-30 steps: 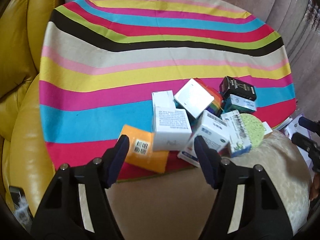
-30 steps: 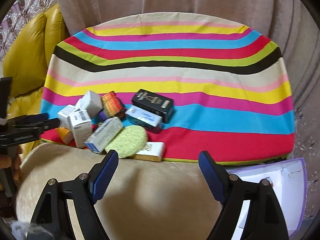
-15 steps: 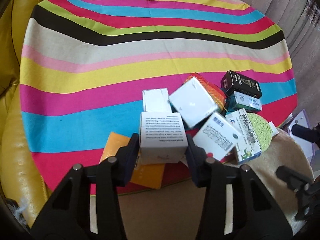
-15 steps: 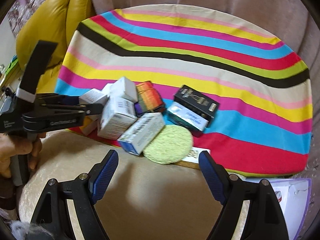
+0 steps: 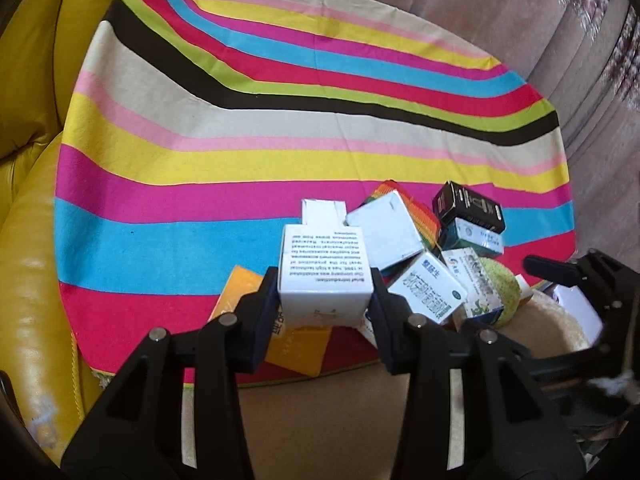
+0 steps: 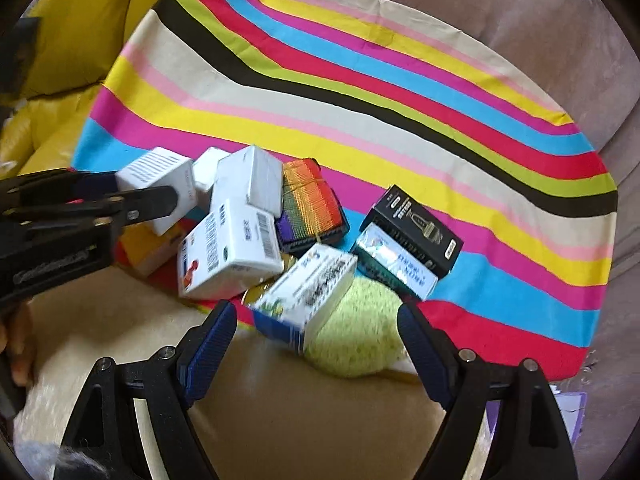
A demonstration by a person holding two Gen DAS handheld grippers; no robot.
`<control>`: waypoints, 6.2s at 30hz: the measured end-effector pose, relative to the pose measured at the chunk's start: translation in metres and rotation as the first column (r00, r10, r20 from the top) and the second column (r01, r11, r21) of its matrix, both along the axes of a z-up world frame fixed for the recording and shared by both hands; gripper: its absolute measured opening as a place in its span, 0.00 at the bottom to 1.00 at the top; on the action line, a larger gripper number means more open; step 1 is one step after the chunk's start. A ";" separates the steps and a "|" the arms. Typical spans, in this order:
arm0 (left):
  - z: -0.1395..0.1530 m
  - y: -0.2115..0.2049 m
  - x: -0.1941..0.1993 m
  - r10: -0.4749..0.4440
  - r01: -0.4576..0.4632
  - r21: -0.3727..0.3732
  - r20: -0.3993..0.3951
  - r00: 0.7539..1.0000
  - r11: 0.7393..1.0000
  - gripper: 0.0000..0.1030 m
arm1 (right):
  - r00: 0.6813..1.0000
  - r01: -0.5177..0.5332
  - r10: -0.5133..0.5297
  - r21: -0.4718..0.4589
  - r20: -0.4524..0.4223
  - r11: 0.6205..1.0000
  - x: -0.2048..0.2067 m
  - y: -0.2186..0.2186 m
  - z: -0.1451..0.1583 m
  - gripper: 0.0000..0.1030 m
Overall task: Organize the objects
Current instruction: 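Grasp a white box with the left gripper while the right grasps a medicine box, then carry both boxes into the purple-rimmed box and open both grippers, then grasp the white medicine box with the left gripper while the right grasps the green sponge, then lower the green sponge into the purple-rimmed box while the left lowers the medicine box there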
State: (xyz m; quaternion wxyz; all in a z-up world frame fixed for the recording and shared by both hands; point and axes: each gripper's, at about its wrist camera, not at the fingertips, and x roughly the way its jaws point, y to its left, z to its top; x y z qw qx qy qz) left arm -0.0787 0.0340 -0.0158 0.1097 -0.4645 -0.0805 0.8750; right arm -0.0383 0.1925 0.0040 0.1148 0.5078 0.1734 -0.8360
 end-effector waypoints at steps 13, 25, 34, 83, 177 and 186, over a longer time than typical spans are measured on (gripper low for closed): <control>0.009 -0.001 0.010 0.007 -0.005 0.042 -0.044 0.999 0.999 0.45 | 0.999 0.048 -0.047 -0.040 0.012 0.998 -0.006 0.013 -0.005 0.33; 0.037 0.038 0.034 -0.054 0.057 0.028 -0.107 0.993 0.998 0.45 | 0.976 0.154 -0.179 -0.185 -0.127 0.971 0.032 0.085 0.040 0.33; 0.051 0.115 0.049 -0.209 0.210 -0.002 -0.118 0.971 0.978 0.45 | 0.928 0.309 -0.347 -0.242 -0.136 0.920 0.064 0.172 0.047 0.34; 0.052 0.293 0.081 -0.542 0.543 0.049 -0.040 0.840 0.838 0.70 | 0.757 0.596 -0.632 -0.221 -0.166 0.772 0.120 0.320 0.036 0.61; 0.017 0.042 0.012 -0.325 0.330 0.108 -0.062 0.944 0.938 0.45 | 0.987 -0.001 0.006 -0.028 0.160 1.000 -0.023 0.039 -0.034 0.78; 0.026 0.052 0.026 -0.279 0.284 0.102 -0.066 0.958 0.953 0.45 | 0.998 0.053 -0.048 -0.118 0.052 0.992 0.002 0.064 -0.002 0.78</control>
